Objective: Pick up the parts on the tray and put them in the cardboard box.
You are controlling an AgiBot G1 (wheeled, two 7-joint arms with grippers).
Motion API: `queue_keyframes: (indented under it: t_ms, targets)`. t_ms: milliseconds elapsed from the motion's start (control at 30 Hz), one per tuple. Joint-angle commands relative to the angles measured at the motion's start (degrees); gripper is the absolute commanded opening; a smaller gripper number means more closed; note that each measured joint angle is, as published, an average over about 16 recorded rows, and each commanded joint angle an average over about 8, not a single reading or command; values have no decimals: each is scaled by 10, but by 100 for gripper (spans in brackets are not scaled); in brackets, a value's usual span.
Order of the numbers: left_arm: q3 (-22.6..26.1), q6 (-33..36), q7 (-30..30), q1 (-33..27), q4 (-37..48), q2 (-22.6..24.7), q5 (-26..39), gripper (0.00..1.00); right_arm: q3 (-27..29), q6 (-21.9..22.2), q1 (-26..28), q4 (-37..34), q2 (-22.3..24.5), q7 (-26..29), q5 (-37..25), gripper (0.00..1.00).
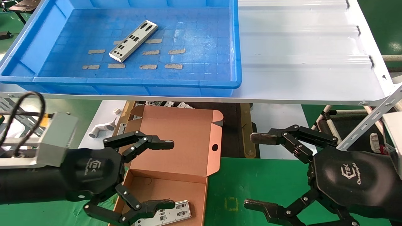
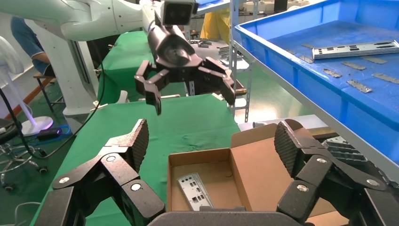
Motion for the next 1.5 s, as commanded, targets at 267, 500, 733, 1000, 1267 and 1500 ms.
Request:
queue_keyframes:
  t_ms: [267, 500, 733, 1000, 1267, 1500]
  targets:
    - [-78, -8, -36, 43, -63, -18, 1, 100, 0, 0, 0, 0, 0, 0, 0, 100]
    - [-133, -14, -62, 74, -106, -31, 2, 100, 0, 0, 0, 0, 0, 0, 0, 100]
    - [-160, -16, -72, 89, -128, -38, 2, 100, 0, 0, 0, 0, 0, 0, 0, 100]
    - [-152, -16, -69, 85, -122, -36, 2, 100, 0, 0, 0, 0, 0, 0, 0, 100]
    - [-147, -16, -67, 82, -118, -35, 2, 100, 0, 0, 0, 0, 0, 0, 0, 100]
    - [-145, -16, -67, 81, -116, -34, 2, 100, 0, 0, 0, 0, 0, 0, 0, 100]
